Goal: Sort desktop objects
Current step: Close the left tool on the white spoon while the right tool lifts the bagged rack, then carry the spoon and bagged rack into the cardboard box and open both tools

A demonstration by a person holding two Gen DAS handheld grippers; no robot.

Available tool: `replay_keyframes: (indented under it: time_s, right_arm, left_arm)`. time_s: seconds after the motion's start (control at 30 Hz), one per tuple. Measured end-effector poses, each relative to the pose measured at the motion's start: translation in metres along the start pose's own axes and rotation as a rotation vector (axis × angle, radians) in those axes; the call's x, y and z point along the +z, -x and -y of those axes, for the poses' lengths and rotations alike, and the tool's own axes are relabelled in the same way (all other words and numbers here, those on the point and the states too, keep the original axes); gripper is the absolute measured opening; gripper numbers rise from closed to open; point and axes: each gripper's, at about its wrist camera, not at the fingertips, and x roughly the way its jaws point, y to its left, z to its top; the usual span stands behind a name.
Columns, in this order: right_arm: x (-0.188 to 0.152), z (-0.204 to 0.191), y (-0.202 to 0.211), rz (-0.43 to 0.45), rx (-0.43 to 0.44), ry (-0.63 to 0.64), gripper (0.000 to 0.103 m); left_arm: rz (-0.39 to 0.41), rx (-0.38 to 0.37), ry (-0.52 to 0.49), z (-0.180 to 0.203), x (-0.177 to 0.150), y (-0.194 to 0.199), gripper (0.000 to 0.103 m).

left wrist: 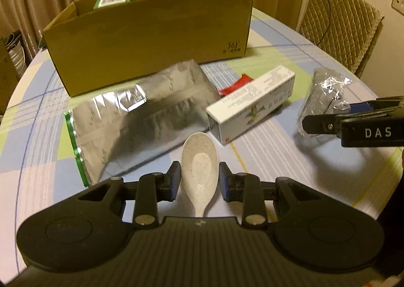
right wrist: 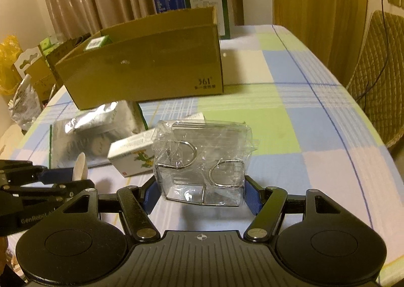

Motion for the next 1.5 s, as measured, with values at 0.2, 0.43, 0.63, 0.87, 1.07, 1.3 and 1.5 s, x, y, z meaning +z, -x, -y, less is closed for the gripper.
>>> replay_keyframes:
  time_s: [0.2, 0.43, 0.63, 0.87, 1.07, 1.3, 1.5]
  right_arm:
    - [0.011, -0.005, 0.011, 0.031, 0.007, 0.013, 0.065]
    - [0.021, -0.011, 0.02, 0.062, 0.012, 0.026, 0.065]
    - [0.029, -0.015, 0.025, 0.084, 0.017, 0.036, 0.065]
    - [0.027, -0.016, 0.023, 0.08, 0.021, 0.032, 0.065]
    - [0.022, -0.013, 0.019, 0.062, 0.019, 0.022, 0.065]
    - [0.017, -0.009, 0.011, 0.042, 0.016, 0.013, 0.065]
    - [0.014, -0.007, 0.003, 0.024, 0.007, 0.008, 0.065]
  left_arm:
    - [0.044, 0.012, 0.005, -0.006, 0.016, 0.016, 0.026]
    - [0.093, 0.03, 0.003, -0.012, 0.033, 0.032, 0.026]
    - [0.118, 0.037, -0.001, -0.017, 0.044, 0.042, 0.002]
    - [0.128, 0.038, 0.006, -0.022, 0.049, 0.042, 0.0]
    - [0.112, 0.015, -0.028, -0.02, 0.037, 0.036, 0.021]
    - [0.075, 0.031, -0.218, -0.003, 0.021, 0.018, 0.033]
    - [0.021, 0.004, -0.257, 0.002, 0.016, -0.008, 0.032]
